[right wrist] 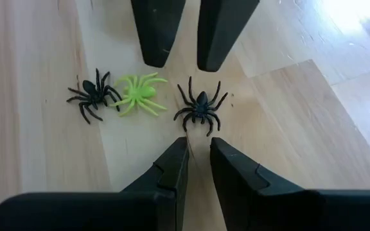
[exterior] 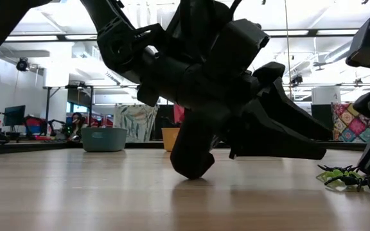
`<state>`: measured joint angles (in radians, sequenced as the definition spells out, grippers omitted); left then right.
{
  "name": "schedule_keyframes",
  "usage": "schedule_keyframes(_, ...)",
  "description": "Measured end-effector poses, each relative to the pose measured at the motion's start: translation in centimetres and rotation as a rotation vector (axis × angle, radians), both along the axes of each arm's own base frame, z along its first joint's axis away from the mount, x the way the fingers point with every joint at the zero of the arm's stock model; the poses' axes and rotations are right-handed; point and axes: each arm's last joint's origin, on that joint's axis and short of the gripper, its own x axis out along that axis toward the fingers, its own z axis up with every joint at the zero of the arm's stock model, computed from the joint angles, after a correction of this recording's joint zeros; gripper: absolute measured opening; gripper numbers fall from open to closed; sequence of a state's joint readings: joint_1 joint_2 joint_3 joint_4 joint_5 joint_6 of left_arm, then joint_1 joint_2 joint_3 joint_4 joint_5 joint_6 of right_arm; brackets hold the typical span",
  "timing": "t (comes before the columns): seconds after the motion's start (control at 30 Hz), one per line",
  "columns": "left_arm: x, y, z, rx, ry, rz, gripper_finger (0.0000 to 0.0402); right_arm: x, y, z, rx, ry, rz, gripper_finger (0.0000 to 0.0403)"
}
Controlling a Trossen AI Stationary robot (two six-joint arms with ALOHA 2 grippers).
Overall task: Sort Halloween decoration
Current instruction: Put the black spider toy into the orange bin
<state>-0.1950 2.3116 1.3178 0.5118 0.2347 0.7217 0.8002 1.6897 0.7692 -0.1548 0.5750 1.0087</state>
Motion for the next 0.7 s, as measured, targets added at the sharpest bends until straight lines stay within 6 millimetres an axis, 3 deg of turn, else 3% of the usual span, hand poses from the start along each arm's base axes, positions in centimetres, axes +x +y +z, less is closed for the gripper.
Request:
schedule_keyframes(0.23, 0.0, 0.3, -0.2, 0.077, 0.034, 0.056, 0.0130, 0.1, 0.0, 0.0, 0.045, -0.010, -0.041, 0.0063)
schedule_keyframes(0.7, 0.1, 0.4, -0.2, 0.054, 0.106, 0.093, 0.0116, 1.1, -0.9, 0.1, 0.002, -0.018, -0.018, 0.0063)
